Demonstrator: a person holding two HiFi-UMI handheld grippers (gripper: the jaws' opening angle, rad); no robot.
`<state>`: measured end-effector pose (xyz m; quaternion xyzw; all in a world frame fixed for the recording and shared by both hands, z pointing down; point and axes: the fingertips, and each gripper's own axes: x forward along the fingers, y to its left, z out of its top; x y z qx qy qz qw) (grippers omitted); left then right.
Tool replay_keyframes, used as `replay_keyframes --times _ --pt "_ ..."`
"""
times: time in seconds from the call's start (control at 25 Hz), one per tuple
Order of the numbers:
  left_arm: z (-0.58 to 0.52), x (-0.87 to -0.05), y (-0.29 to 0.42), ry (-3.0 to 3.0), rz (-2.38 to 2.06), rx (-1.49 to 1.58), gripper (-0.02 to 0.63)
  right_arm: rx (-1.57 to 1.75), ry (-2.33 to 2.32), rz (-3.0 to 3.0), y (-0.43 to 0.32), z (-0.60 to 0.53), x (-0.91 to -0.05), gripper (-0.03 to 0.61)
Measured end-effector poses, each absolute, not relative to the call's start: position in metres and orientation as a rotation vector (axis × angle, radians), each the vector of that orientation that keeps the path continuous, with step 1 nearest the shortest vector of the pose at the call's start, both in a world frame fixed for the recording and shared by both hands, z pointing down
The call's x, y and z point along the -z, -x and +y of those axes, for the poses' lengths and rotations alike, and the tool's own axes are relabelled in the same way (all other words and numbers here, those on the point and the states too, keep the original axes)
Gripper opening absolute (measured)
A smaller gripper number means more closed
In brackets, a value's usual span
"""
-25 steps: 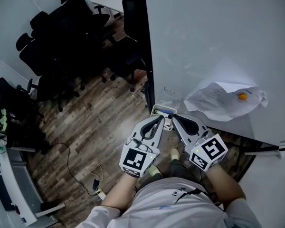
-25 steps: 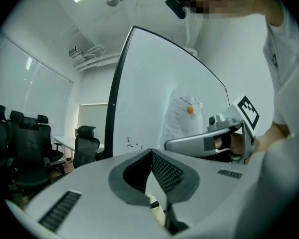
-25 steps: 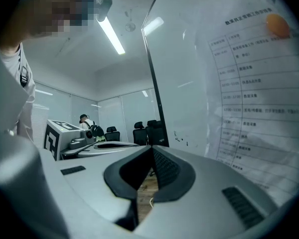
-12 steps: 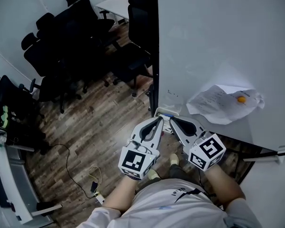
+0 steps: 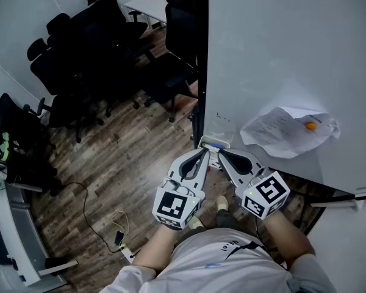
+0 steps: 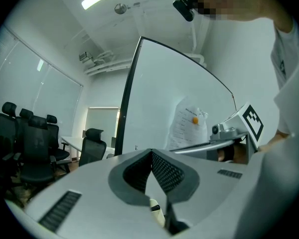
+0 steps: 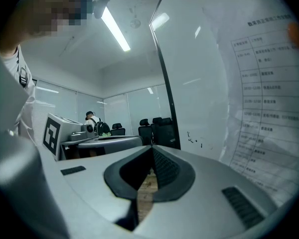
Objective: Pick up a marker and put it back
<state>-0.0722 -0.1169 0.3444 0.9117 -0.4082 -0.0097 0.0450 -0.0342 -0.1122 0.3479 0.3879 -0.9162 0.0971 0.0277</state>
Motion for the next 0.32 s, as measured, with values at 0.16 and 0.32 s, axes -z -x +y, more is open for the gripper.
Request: replay_keyframes --times 0.16,0.32 --pt "-0.1163 -0.3461 0.074 -2.778 -1.254 0.031 0.011 -0.298 -1.192 -2.827 0.0359 -0.1113 -0.3493 0.012" --pt "-0.1169 -0.3462 0.0754 -2.777 -1.258 0.034 0.011 -0.292 -1.19 -2.826 0.037 -0.1117 -0.3489 0.012"
